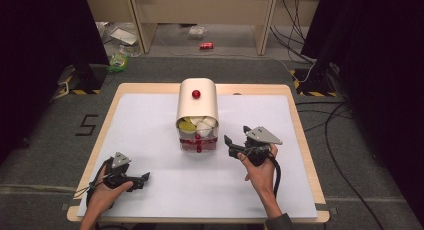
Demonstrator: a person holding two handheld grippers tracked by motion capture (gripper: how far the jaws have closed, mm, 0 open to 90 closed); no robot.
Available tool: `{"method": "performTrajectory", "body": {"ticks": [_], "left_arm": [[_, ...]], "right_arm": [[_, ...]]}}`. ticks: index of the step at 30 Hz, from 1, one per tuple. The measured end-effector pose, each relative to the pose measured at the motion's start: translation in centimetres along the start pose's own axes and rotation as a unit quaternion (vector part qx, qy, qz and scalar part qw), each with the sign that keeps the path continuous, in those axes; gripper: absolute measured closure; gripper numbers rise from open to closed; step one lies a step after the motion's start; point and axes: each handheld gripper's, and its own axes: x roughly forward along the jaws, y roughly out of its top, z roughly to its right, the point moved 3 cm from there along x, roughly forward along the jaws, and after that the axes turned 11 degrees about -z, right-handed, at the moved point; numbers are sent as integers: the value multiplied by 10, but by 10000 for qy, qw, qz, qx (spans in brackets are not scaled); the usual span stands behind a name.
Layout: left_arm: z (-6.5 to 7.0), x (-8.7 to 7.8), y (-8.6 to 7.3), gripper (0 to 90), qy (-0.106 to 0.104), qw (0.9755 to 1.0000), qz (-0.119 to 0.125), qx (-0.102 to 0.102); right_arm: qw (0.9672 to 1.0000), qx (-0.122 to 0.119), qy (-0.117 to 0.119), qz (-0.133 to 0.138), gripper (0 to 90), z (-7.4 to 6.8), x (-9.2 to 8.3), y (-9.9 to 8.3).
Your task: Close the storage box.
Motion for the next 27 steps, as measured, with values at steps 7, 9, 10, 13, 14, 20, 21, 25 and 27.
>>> {"method": "performTrajectory", "body": {"ticks": [7,9,10,13,14,20,21,25,27], "left_arm": [[0,0,0,0,-1,10000,-7,4],[0,0,0,0,1,10000,-6,6],[0,0,0,0,1,10000,-5,5],[0,0,0,0,3,10000,-5,7],[0,0,0,0,2,10000,-4,5],[0,0,0,0,7,10000,-5,8],[0,0,0,0,8,10000,-4,8],[0,0,0,0,6,10000,-2,7],[0,0,0,0,5,10000,-4,9]], "right_arm": [[9999,74,-75,-10,239,8,-6,-7],[9999,93,-86,-29,239,10,-6,-9],[9999,99,-85,-34,239,11,-6,-9],[9999,122,-83,-58,239,11,-7,-12],[9999,127,-73,-53,239,11,-7,-12],[9999,155,-62,-34,238,12,-9,-14],[9999,140,-68,-65,238,13,-9,-14],[9998,117,-95,-102,239,12,-9,-17],[9998,110,-95,-127,239,10,-9,-18]]}}
